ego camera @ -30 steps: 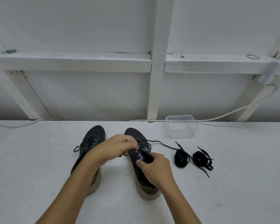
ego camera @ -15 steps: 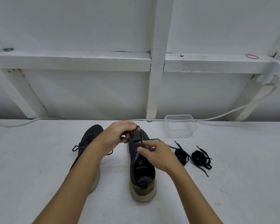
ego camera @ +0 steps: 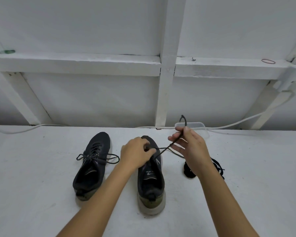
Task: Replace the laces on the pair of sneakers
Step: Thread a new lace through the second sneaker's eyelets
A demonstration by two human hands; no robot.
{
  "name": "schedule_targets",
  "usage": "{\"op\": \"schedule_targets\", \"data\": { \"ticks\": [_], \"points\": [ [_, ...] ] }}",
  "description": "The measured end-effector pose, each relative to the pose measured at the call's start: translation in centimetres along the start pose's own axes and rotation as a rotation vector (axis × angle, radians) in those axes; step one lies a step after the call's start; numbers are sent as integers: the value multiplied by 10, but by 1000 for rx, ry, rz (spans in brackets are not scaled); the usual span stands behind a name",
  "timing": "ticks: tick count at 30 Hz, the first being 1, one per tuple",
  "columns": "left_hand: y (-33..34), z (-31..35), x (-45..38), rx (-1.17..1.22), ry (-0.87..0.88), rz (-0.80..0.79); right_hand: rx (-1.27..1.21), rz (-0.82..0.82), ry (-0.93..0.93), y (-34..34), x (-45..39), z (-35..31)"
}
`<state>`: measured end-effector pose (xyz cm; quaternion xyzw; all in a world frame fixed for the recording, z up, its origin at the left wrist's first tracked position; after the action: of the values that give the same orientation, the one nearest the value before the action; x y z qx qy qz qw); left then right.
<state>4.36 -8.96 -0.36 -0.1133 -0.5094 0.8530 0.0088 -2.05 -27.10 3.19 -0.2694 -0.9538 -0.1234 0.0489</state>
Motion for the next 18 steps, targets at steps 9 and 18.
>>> {"op": "schedule_targets", "data": {
  "ticks": [9,18],
  "points": [
    [12,9,-11,59,15,-10,-92,144,49,-2,-9,9],
    [-52,19,-28,1000,-450,-5,506,33,15,16,-17,27]
  ]
}}
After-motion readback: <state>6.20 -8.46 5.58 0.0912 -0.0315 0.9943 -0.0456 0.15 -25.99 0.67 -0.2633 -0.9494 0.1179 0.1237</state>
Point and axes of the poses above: each hand's wrist, its own x-axis away from the middle knuckle, its own y-axis out of the palm, z = x × y, the point moved 3 cm from there along -x, towards the middle knuckle, and after that the axes turned 15 degrees about z, right-handed, at the moved point
